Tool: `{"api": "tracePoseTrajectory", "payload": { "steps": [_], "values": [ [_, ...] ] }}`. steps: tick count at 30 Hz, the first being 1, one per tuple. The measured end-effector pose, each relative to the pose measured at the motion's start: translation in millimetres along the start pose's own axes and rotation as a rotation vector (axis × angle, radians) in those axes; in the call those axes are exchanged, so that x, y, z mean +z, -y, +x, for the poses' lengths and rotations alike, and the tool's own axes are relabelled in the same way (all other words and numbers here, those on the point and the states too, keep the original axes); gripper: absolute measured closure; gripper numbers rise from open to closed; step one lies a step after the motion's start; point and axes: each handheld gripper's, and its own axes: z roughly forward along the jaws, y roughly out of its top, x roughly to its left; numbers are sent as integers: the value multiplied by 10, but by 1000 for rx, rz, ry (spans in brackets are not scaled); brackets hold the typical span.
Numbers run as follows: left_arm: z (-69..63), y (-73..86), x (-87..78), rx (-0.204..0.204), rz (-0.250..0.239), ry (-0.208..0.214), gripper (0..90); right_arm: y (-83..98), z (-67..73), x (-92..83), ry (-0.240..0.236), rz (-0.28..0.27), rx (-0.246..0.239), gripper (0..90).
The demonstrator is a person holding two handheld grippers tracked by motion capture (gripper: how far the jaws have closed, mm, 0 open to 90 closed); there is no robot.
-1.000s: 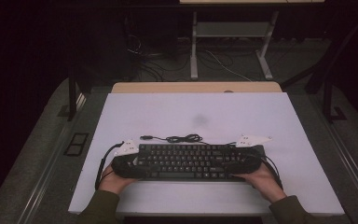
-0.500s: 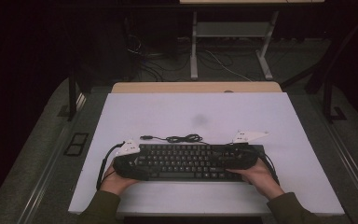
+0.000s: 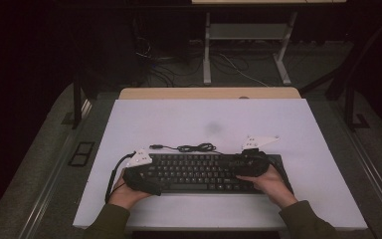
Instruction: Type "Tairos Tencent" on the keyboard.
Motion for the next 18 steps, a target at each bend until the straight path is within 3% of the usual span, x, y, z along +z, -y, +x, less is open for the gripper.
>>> {"api": "tracePoseTrajectory", "payload": {
  "steps": [9,18],
  "values": [
    [-18,-4,12,3,6,3,0,-71,-12,88,-28,6,-8,883],
    [-17,2,19,12,9,9,9,-142,5,217,-32,24,-24,891]
  ]
}}
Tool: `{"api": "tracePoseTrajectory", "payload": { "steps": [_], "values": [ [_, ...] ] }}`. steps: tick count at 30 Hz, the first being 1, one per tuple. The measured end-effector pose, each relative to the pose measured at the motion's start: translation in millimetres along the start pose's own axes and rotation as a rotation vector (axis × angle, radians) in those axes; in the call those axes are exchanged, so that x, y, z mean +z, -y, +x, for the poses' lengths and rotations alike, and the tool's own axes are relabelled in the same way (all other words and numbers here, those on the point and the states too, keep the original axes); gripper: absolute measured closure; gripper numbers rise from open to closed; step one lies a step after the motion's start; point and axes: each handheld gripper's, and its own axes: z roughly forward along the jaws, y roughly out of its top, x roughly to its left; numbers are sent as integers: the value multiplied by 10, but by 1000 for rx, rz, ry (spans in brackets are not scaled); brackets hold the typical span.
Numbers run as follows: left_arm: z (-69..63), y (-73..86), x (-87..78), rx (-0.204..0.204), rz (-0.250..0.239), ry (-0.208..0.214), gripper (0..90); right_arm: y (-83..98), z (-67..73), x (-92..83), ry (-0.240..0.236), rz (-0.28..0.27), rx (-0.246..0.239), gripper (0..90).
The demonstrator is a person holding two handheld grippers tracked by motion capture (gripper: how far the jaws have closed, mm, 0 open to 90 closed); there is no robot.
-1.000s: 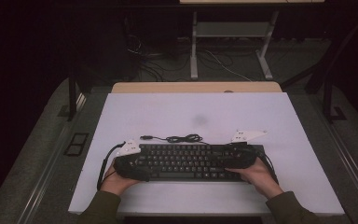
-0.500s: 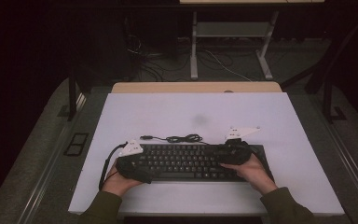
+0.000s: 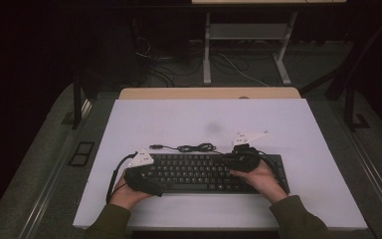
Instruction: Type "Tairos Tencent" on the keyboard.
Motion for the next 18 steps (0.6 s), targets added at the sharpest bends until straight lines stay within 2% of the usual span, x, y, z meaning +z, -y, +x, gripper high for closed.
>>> {"api": "tracePoseTrajectory", "payload": {
  "steps": [18],
  "values": [
    [4,-1,-4,5,-3,4,19,-67,40,306,4,85,-16,891]
  ]
}}
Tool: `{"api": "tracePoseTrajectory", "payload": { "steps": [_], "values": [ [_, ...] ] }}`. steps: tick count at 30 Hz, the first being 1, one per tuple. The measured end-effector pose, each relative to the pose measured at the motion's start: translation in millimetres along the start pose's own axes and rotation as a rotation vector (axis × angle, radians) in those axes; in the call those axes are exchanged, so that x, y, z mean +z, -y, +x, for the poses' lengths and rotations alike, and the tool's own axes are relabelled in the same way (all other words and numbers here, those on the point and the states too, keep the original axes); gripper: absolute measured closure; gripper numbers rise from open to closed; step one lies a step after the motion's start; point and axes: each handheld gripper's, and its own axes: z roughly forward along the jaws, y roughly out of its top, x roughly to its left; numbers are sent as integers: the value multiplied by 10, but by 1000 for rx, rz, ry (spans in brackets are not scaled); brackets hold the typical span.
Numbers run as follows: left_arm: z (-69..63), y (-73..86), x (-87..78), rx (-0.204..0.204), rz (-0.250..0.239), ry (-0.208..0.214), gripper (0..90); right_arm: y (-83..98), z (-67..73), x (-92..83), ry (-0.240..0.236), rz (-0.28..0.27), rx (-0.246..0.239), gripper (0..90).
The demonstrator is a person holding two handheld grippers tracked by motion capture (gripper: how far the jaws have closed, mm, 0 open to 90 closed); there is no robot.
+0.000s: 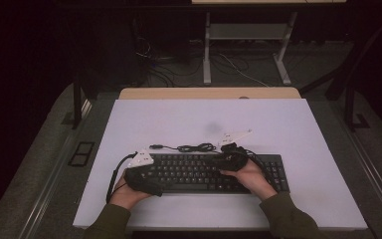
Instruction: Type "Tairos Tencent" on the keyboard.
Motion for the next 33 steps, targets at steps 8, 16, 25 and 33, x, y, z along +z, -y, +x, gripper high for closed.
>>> {"api": "tracePoseTrajectory", "payload": {
  "steps": [8,16,25,33],
  "values": [
    [0,1,-1,1,-3,4,21,-15,35,112,-5,43,-11,891],
    [-1,3,1,4,0,5,25,2,45,150,-3,72,-15,891],
    [0,4,1,5,2,6,28,16,57,189,-1,96,-21,891],
    [-3,4,3,6,1,6,29,20,63,195,-2,97,-24,891]
  ]
}}
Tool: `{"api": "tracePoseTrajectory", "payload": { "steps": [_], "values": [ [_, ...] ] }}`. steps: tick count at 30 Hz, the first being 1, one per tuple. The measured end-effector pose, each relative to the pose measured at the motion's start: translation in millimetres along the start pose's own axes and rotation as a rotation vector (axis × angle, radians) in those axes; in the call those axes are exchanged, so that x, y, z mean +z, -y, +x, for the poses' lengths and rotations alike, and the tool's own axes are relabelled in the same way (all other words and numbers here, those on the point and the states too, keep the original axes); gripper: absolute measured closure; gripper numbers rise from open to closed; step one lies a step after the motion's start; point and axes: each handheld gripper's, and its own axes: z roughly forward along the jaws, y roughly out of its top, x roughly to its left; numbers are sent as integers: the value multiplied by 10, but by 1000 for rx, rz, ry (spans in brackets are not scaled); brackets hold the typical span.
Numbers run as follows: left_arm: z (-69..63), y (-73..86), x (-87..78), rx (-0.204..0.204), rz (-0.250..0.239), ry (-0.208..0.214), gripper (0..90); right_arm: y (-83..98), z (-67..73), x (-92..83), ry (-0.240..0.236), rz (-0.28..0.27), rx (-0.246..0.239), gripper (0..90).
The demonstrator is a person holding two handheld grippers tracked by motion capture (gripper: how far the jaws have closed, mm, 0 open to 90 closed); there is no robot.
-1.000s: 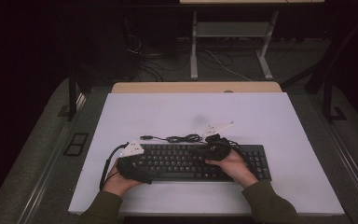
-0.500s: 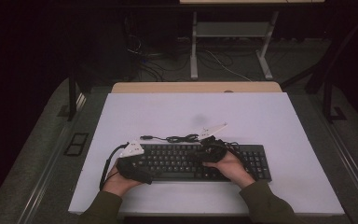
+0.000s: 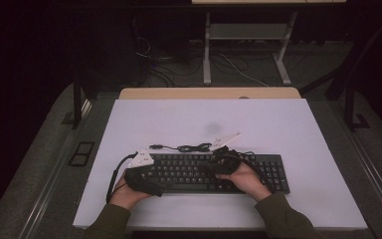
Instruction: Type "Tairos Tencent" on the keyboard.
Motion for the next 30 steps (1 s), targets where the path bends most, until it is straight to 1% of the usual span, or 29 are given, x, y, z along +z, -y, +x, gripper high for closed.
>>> {"api": "tracePoseTrajectory", "payload": {
  "steps": [4,6,12,18,20,25,27,30],
  "values": [
    [0,1,0,0,1,0,30,3,1,6,2,-1,1,891],
    [0,1,0,1,1,0,31,9,2,19,7,7,-2,891],
    [-1,1,0,1,1,0,34,13,2,22,5,4,2,891],
    [-1,2,-1,2,1,0,36,10,-3,8,-8,-7,9,887],
    [-1,2,0,2,2,1,39,5,-7,-4,-6,-6,3,878],
    [-3,1,-4,2,1,0,40,11,-22,-17,-4,-15,9,847],
    [-1,2,-6,4,3,1,42,11,-23,-30,-14,-29,12,828],
    [-4,2,-6,6,2,1,50,6,-19,-53,-15,-46,9,792]
  ]
}}
